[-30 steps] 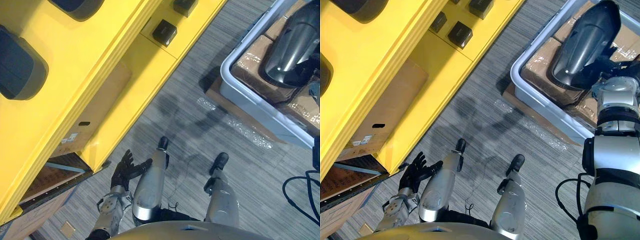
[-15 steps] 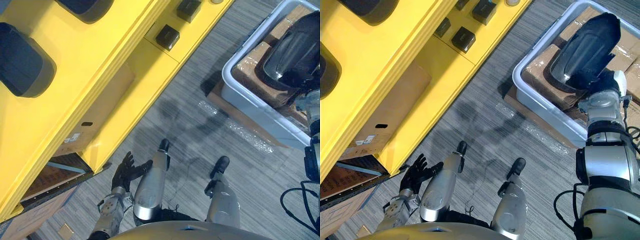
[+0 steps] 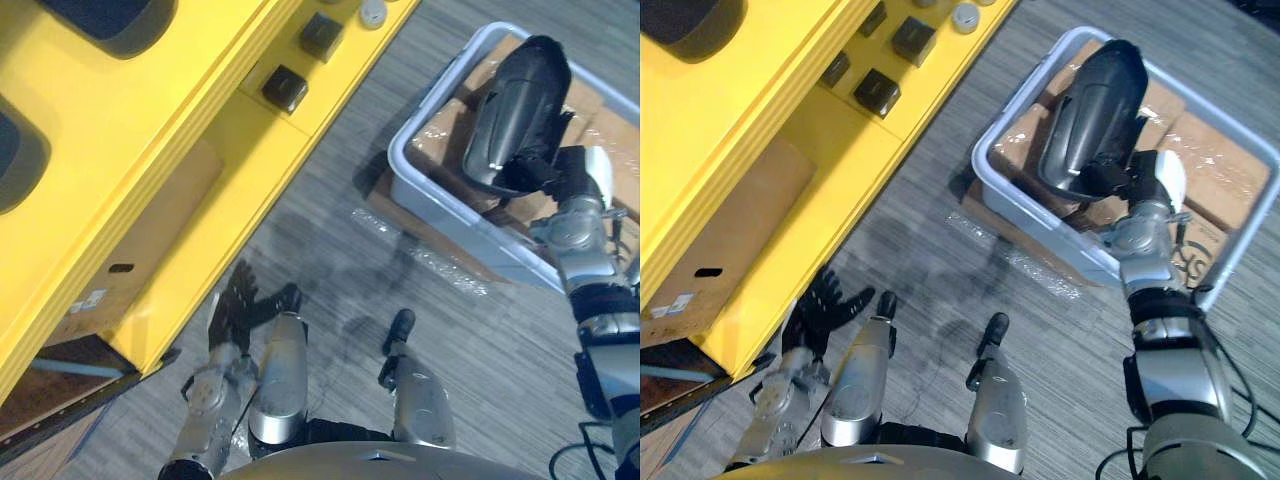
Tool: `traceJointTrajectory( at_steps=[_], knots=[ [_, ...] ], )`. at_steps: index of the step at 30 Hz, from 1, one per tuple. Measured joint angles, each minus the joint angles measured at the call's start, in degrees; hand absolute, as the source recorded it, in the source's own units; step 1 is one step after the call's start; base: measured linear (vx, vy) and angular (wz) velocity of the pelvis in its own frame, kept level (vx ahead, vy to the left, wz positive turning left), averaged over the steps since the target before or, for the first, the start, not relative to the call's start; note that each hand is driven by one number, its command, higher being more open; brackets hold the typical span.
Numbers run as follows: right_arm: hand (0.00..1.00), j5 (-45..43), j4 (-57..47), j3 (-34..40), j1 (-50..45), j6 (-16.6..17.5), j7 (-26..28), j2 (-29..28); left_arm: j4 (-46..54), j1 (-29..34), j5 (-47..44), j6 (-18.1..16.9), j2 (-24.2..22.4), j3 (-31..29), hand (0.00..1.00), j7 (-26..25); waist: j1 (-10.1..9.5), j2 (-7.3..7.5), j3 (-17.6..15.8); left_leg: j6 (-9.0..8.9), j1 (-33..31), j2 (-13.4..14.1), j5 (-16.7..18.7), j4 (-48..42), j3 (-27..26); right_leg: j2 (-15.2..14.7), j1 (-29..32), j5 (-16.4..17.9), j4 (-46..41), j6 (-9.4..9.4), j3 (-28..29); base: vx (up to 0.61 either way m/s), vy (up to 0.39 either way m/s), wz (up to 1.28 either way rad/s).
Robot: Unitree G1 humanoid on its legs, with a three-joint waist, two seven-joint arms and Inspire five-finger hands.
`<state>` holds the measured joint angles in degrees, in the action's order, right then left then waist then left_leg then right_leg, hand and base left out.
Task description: Walk over and take three plastic housings, then place them on the shelf
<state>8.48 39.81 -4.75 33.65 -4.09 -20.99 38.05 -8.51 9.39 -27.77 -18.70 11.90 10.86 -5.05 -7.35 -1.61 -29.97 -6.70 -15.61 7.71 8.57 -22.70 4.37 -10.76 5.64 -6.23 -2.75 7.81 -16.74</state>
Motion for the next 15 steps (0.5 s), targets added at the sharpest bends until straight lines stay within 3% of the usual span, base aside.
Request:
traceJointTrajectory(
  at_steps=[3, 7, 12, 15],
  knots=[
    [0.00, 2.6, -2.8, 0.1, -1.9, 0.0, -2.3, -1.8, 2.9, -6.4, 1.5, 2.4, 1.4, 0.2, 1.00, 0.0, 1.16, 1.10, 0.4, -0.02, 1.1, 0.3, 0.0, 0.4, -1.5, 0.0, -0.3, 0.0, 0.0, -0.08, 1.5, -0.01, 0.012, -0.18],
    [0.00, 4.9, -4.2, 0.1, -1.9, -0.1, -4.0, -3.2, 0.7, -16.4, -2.5, 11.3, 4.3, 1.7, 1.00, 0.5, 1.58, 2.03, 0.9, -0.21, 2.1, 1.2, 0.1, 0.9, -3.4, 0.8, -0.2, -0.7, 1.1, -0.61, 3.3, -0.02, 0.003, -0.25],
    [0.00, 7.1, -5.1, 0.0, -0.8, 0.1, -4.9, -5.3, -8.5, -28.3, -9.7, 19.6, 5.5, 4.3, 1.00, 2.3, 3.08, 3.42, 1.7, -0.39, 2.1, 1.9, 0.0, 0.9, -4.7, 1.4, 1.0, -1.3, 1.2, -0.88, 4.8, 0.02, -0.003, -0.18],
    [0.00, 9.4, -5.1, -1.1, 1.9, 0.5, -4.9, -5.8, -16.8, -36.4, -16.0, 26.1, 6.5, 5.3, 1.00, 6.4, 4.29, 3.66, 1.8, -0.39, 2.1, 2.0, 0.0, 0.9, -6.0, 1.4, 1.9, -2.0, 1.2, -0.95, 6.2, 0.00, 0.028, -0.20]
  ],
)
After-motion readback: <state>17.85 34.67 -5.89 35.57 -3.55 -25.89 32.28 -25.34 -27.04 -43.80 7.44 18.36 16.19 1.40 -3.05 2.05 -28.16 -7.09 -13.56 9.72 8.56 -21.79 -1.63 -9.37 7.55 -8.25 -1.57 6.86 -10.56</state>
